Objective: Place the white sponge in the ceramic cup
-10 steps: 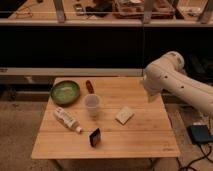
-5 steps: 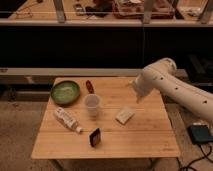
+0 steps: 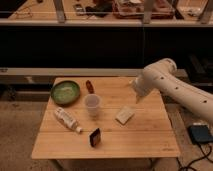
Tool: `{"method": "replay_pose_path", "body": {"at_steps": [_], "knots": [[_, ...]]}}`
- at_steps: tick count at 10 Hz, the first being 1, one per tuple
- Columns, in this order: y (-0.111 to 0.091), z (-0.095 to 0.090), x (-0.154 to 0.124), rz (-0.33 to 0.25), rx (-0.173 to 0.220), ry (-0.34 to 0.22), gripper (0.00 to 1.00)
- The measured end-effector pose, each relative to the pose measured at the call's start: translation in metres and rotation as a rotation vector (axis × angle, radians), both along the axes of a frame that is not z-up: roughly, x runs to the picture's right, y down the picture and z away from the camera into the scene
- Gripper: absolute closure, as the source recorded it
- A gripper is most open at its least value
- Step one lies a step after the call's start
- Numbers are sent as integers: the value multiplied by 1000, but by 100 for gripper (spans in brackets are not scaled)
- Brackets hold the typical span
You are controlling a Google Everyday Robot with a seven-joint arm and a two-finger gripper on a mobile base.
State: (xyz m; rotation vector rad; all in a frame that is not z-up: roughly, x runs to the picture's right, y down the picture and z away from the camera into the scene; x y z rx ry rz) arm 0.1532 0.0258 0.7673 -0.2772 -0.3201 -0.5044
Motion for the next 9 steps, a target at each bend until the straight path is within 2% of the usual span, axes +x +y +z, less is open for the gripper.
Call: {"method": "replay_pose_path", "body": {"at_steps": [2,4,6,8,9], "knots": [[24,18,-8,3,-93,-72,35],[52,33,-4,-29,-183,-128,35],[65,44,2,-92,-236,-147,35],[70,51,-1,-122,-255,-183,35],[73,56,-7,-139,-249,-206,35]]}}
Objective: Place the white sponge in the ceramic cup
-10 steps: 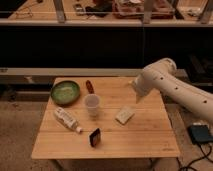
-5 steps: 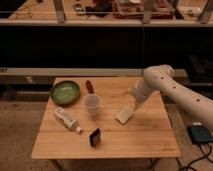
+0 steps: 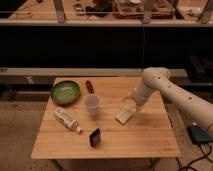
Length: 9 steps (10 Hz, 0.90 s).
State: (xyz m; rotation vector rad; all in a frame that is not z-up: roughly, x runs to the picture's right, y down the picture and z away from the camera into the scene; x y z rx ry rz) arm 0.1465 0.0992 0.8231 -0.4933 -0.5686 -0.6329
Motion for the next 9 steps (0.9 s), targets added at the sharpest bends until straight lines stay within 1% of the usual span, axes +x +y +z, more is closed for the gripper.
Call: {"method": "replay_pose_path", "body": {"at_steps": [1,2,4,5,6,7,9], "knots": [[1,6,-7,-13,15,-18,35],[-2,13,-15,-23,52,-24,35],[-8,27,-18,-12,136,2,35],[-8,32,-17,-15,169,19,35],[-3,35,-17,-39,191,39,35],[7,36,-14,-79,194,62,35],[19,35,-6,-122,192,94,35]]}}
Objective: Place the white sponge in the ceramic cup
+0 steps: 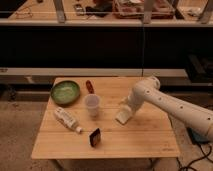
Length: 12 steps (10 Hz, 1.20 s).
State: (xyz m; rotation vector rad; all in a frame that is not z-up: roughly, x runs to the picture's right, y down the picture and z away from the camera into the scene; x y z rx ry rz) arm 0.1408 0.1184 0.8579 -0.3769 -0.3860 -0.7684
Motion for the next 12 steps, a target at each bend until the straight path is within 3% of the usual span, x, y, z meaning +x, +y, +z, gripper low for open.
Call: {"method": "replay_pose_path", "body": {"at_steps": [2,5,6,9,12], "knots": [[19,1,-5,-32,-17,18,35],[32,4,-15,-22,-46,11,35],[35,6,-15,-23,-57,14,40],[36,12,-16,-9,-78,30,67],[36,16,-12,45,-101,60,97]]}}
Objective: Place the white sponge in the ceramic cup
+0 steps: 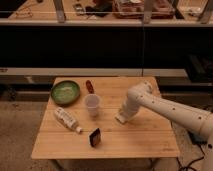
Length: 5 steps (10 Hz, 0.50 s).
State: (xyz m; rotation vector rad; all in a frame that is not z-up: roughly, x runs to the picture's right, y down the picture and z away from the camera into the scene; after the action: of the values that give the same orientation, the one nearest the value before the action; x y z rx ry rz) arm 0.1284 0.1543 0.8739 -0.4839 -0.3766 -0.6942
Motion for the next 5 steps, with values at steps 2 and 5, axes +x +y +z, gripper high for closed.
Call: {"method": "replay_pose_path", "body": {"at_steps": [2,5], "knots": [[-5,-2,12,93,-14,26,100],[-64,-35,22,293,53,-24,100]]}}
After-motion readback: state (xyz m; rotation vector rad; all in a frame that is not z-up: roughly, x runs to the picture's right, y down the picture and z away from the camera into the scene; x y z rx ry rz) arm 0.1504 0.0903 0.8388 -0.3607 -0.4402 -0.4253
